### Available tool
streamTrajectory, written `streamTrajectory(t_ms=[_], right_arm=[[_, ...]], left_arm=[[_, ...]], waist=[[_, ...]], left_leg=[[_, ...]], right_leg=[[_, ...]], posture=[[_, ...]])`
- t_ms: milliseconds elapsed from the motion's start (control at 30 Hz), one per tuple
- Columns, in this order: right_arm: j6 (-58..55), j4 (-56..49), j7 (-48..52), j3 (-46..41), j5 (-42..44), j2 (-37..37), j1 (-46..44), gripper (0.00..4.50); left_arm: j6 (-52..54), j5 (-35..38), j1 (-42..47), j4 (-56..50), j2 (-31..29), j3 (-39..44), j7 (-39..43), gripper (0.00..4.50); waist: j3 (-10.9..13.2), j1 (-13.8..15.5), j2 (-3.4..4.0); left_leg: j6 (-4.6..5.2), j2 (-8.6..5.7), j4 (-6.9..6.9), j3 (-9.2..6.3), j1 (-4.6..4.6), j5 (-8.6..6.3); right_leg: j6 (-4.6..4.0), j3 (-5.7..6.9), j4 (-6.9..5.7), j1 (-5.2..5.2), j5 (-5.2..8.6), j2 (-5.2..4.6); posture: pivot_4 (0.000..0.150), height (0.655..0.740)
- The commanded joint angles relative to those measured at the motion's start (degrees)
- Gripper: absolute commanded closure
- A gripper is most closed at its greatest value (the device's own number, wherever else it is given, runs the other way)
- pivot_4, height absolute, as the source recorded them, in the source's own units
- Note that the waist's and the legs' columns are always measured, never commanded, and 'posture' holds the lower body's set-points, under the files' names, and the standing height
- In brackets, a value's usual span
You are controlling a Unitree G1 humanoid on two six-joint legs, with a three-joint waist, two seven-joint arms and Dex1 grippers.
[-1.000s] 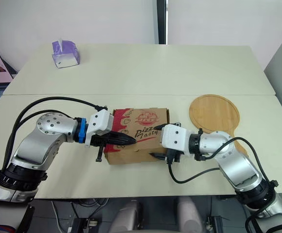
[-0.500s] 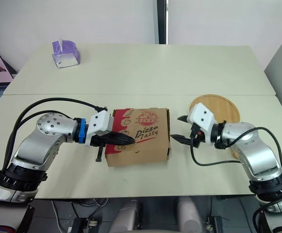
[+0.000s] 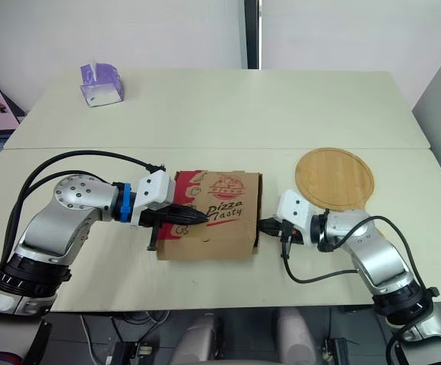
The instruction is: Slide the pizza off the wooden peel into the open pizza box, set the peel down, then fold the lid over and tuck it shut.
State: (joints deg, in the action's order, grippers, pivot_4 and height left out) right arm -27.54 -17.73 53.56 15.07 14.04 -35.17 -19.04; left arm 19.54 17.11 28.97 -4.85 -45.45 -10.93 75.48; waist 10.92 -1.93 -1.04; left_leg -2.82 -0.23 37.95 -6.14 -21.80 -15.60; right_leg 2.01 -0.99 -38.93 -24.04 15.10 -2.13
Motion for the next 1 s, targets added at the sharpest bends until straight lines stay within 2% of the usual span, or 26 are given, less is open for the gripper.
streamTrajectory(t_ms=[33,67,200,333,533,733,1000], right_arm=[[2.42,-0.12,0.85,-3.01,-0.83,-2.78,-1.67,4.46],[2.37,-0.15,1.87,-4.11,-0.05,-3.9,-1.94,4.46],[-1.61,-3.08,5.41,-8.43,6.26,-6.92,-3.74,3.63],[-7.6,-10.44,6.36,-8.89,13.4,-6.77,-3.9,2.25],[-5.31,-15.27,2.83,-1.31,8.5,-4.7,-2.5,0.07],[2.24,-11.91,-1.55,4.46,-1.26,-1.36,-3.59,0.02],[6.73,-8.39,-3.41,5.31,-6.63,0.87,-5.04,0.02]], left_arm=[[-0.29,0.03,0.44,-0.94,-0.62,1.23,-0.18,4.5],[-0.24,0.08,0.48,-0.94,-0.6,1.27,-0.21,4.5],[-0.08,0.25,1.05,-0.56,-0.5,1.43,-0.16,4.5],[-0.42,0.13,1.55,0.06,-0.39,1.39,-0.02,4.5],[0.0,0.45,1.98,-0.26,0.02,1.31,-0.27,4.5],[0.54,1.07,1.28,-1.38,0.0,1.43,-0.22,4.5],[0.73,1.74,1.44,-1.81,0.11,1.45,0.29,4.5]], waist=[[0.0,0.04,0.0],[0.0,0.09,0.0],[0.0,0.07,0.0],[0.0,0.05,0.0],[0.0,0.1,-0.01],[0.0,-0.01,-0.01],[0.0,0.09,-0.01]], left_leg=[[0.0,0.0,0.0,0.0,0.0,0.0],[0.0,0.0,0.0,0.0,0.0,0.0],[0.0,-0.01,0.0,0.01,0.0,0.0],[0.0,0.04,-0.02,-0.04,0.0,0.0],[0.0,0.01,0.01,-0.03,-0.01,0.0],[0.0,0.02,0.01,-0.02,0.0,0.0],[0.0,0.0,0.01,-0.03,-0.01,0.0]], right_leg=[[0.0,0.0,0.0,0.0,0.0,0.0],[0.0,0.0,0.0,0.0,0.0,0.0],[0.0,0.01,0.01,0.01,0.0,-0.01],[0.0,0.03,0.0,0.0,0.0,0.03],[0.0,0.03,0.0,0.02,0.0,0.01],[0.01,0.02,0.0,0.0,0.01,0.02],[0.0,0.03,0.0,0.0,0.0,0.01]], posture=[[0.15,0.74],[0.15,0.74],[0.15,0.74],[0.15,0.74],[0.15,0.74],[0.15,0.74],[0.15,0.74]])
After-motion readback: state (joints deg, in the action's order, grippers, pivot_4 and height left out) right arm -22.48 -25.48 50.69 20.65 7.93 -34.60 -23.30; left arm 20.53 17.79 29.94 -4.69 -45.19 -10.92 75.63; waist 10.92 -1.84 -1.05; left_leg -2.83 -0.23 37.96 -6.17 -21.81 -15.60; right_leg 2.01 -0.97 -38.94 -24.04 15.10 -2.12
